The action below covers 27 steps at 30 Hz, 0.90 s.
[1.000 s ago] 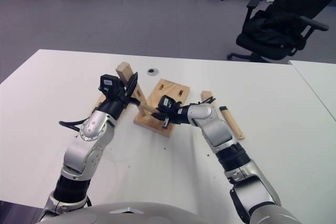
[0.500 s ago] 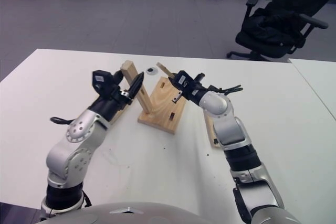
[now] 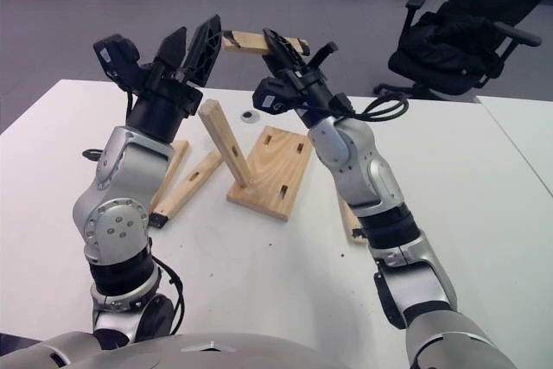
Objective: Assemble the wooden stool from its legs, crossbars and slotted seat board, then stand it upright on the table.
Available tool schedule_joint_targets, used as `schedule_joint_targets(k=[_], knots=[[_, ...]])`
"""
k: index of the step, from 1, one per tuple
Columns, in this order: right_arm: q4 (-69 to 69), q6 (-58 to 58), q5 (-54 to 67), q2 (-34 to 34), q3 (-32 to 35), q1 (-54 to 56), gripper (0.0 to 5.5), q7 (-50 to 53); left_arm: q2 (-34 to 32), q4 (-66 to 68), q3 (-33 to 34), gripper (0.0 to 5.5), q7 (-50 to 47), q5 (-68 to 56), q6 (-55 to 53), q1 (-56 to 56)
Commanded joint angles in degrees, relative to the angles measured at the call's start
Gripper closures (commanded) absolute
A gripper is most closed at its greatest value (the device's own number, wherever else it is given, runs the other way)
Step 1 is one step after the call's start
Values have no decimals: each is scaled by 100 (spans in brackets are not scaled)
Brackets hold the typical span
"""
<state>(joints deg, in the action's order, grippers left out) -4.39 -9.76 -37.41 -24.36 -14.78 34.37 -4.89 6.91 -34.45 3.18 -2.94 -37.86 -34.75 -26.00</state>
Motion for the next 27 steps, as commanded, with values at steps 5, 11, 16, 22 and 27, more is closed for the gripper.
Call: schedule_joint_targets(k=[5, 11, 16, 22, 27], knots=[[174, -119, -138, 114, -31, 81, 509, 82, 239, 52, -6, 144, -458, -763, -462, -104], [-86, 362, -759, 579, -292, 10, 509, 223, 683, 551, 64, 163, -547, -1128, -129, -89], [-57, 461, -1034, 602, -316, -31, 509, 356, 815, 617, 224, 250, -776, -1797, 166, -110], [129, 272, -1442, 330, -321, -51, 509, 813, 737, 583, 335, 356, -1555, -3311, 221, 10], [79, 172, -1461, 342, -315, 13, 509, 983, 538, 680, 132, 460, -1872, -3641, 189, 126]])
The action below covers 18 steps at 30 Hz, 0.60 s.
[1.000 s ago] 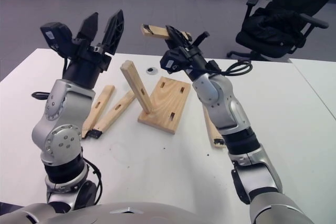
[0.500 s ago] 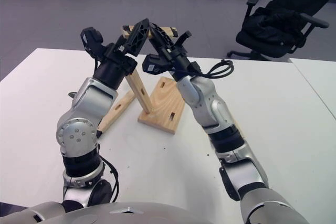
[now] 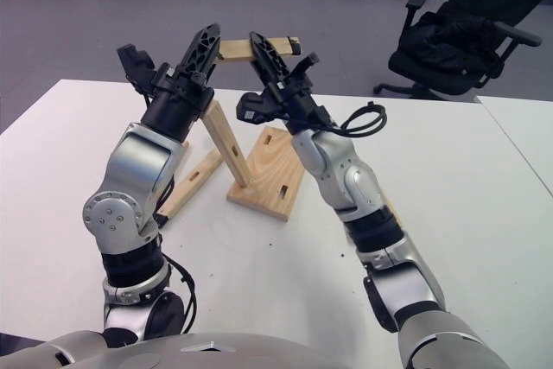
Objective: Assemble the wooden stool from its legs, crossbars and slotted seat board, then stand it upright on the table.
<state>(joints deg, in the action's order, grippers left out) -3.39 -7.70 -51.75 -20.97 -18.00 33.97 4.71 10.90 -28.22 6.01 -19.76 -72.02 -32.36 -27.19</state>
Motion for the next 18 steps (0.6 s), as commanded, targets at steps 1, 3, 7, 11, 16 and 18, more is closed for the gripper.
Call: schedule_joint_targets(k=[1, 3, 7, 11, 16, 18], knots=[[-23, -37, -34, 15, 2, 56, 509, 40, 103, 73, -171, 475, -219, -258, -51, 253], [-15, -39, -48, 33, -4, 72, 509, 64, 24, 96, -234, 502, -260, -329, -83, 289], [4, -55, -33, 50, -2, 85, 509, 78, -140, 103, -290, 504, -234, -263, -77, 288], [-19, -189, 55, 45, -70, 12, 454, 15, -426, 91, -75, 509, -180, -274, -38, 11], [-103, -401, 287, -77, 41, -276, 348, -33, -1289, 44, 373, 511, -44, -605, -161, -543], [-230, -492, 698, -134, 265, -482, 327, -106, -1914, 87, 447, 511, 300, -519, -429, -609]])
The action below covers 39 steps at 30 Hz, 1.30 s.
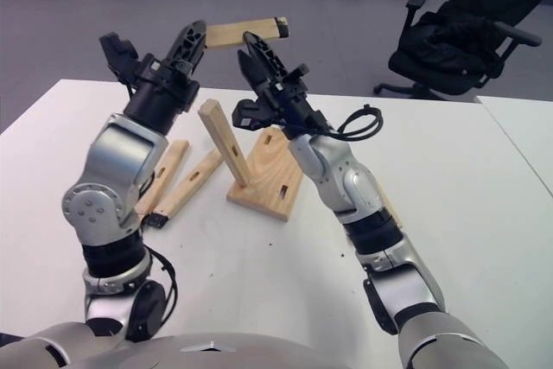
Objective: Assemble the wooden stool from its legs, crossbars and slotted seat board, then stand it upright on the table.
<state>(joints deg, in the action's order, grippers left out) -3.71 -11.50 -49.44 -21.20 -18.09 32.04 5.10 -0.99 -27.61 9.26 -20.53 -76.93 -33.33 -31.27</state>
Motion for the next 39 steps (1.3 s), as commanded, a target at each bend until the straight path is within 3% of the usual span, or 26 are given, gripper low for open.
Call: schedule_joint_targets(k=[1, 5, 8, 12, 16, 32, 35, 39], knots=[[-268, -135, 737, -116, 420, -399, 326, -196, -1041, 76, 147, 511, 611, 23, -471, -210], [-546, 127, 2228, -161, 1392, -661, 326, -606, -2528, 217, 68, 511, 2076, 510, -1107, -210], [-690, 692, 3291, 29, 1808, -318, 326, -1065, -2931, -49, -294, 511, 2913, 812, -1257, -193], [-654, 1797, 4071, 219, 1540, 149, 326, -1974, -2871, -161, -586, 511, 3348, 1009, -1232, -326], [-1145, 2523, 4308, 211, 1056, -212, 326, -2657, -2747, -85, -681, 511, 3460, 1322, -1149, -465], [-1919, 3392, 5108, 492, 812, -830, 326, -3144, -2099, -40, -747, 511, 3511, 1760, -1071, -553], [-1417, 3288, 4871, 379, 1487, -655, 326, -2552, -2403, 5, -293, 511, 3557, 1578, -1172, -653], [-660, 2910, 4650, 75, 2205, -995, 326, -2019, -3464, 558, 1105, 511, 3632, 949, -1413, -897]])
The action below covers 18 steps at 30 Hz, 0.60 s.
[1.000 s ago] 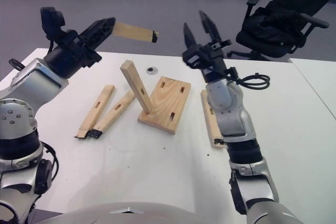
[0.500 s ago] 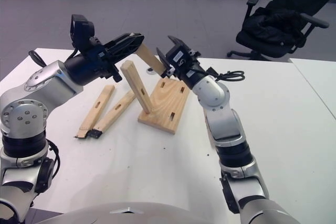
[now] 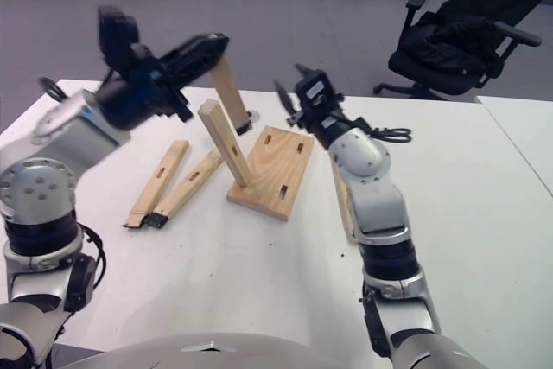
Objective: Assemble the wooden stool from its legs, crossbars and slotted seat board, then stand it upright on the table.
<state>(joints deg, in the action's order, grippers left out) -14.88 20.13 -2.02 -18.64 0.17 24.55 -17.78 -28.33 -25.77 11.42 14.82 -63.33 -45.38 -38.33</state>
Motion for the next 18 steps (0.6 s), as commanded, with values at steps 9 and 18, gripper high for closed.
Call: schedule_joint_targets(k=[9, 18], knots=[[1204, -1062, -154, 134, 387, -1275, 326, 690, -630, 1181, 1269, 511, 1083, 427, 514, 1791], [1694, -1537, -69, 269, 361, -1394, 326, 645, 577, 3087, 6, 511, 2059, 2217, 2145, 2091]])
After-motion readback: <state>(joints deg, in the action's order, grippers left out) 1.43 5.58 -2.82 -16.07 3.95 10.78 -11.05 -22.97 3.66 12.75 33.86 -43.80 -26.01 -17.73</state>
